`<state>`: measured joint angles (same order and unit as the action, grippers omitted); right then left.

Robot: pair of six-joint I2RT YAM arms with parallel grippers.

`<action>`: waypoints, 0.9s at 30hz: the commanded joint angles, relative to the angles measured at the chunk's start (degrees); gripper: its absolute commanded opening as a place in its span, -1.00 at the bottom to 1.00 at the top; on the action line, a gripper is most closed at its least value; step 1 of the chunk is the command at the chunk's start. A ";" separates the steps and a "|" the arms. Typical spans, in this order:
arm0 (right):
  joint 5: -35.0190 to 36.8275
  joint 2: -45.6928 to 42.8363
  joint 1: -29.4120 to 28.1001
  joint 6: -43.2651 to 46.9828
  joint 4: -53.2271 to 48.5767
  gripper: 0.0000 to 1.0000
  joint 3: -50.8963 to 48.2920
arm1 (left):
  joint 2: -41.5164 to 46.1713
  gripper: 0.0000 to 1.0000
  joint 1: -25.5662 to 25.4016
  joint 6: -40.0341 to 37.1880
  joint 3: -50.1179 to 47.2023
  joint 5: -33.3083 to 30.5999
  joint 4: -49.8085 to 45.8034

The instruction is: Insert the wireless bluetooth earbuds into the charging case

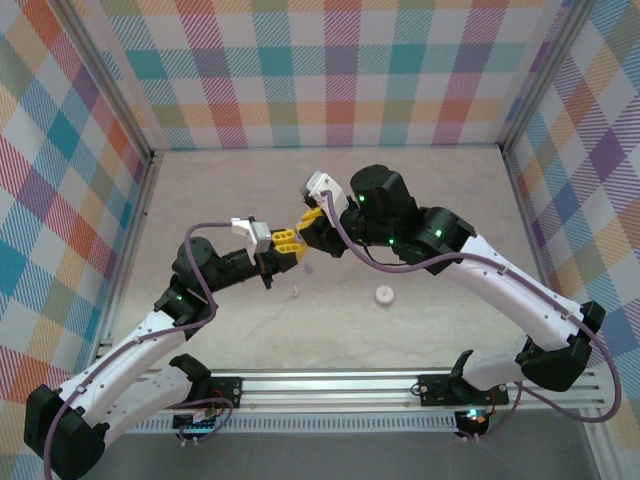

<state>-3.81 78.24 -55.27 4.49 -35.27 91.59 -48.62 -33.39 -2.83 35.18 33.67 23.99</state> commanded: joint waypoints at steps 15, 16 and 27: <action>2.55 0.34 -1.98 -3.70 -0.58 -0.55 -2.38 | 0.45 -1.00 -0.98 -0.51 0.15 -2.45 3.16; 2.98 0.27 -1.98 -3.62 -0.83 -0.55 -2.47 | 0.53 -1.00 -0.98 -0.55 0.07 -2.56 3.16; 3.02 0.95 -2.22 -7.68 -2.08 -0.44 -2.85 | 1.17 -1.00 -0.98 -0.15 -0.11 -4.16 3.83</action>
<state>-0.43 78.61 -56.99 -0.19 -35.53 90.00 -48.64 -33.80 -2.81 34.98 30.33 24.12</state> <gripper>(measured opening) 0.274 0.157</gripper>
